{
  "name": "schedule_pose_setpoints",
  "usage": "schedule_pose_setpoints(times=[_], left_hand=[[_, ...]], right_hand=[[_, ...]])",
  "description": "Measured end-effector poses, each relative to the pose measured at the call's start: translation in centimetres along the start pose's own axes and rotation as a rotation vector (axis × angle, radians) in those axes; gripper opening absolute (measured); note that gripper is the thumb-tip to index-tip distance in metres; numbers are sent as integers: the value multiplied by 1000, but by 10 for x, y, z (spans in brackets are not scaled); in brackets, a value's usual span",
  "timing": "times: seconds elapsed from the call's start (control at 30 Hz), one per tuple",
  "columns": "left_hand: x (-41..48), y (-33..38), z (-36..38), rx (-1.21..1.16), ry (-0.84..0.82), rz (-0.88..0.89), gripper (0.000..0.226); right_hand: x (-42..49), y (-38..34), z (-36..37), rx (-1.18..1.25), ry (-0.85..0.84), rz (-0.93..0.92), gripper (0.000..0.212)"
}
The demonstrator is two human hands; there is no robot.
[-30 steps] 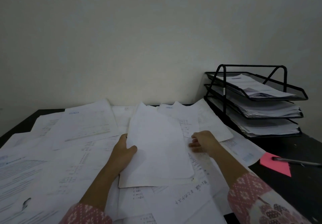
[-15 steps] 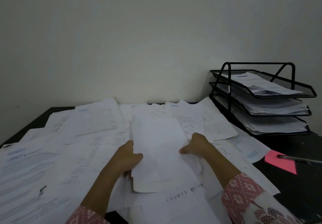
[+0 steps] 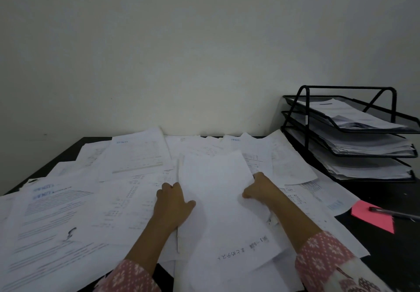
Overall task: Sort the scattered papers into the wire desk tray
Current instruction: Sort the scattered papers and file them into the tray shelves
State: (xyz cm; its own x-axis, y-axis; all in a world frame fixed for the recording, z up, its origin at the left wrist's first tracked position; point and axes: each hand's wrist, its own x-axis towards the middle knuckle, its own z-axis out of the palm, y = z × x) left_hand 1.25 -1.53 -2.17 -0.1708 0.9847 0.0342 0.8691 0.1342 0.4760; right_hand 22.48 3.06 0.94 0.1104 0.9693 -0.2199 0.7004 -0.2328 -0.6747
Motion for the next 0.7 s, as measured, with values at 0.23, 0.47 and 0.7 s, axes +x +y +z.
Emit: schedule_pose_setpoints(times=[0.23,0.47,0.7], left_hand=[[10,5,-5,-149,-29,-58,67],[12,21,1,-465,-75,7,79],[27,34,-5,-751,-4,-123,67]], right_hand=[[3,15,-9,127,23,-54,10],[8,23,-23,171,123,-107,21],[5,26,-47,565,198,-222,29]])
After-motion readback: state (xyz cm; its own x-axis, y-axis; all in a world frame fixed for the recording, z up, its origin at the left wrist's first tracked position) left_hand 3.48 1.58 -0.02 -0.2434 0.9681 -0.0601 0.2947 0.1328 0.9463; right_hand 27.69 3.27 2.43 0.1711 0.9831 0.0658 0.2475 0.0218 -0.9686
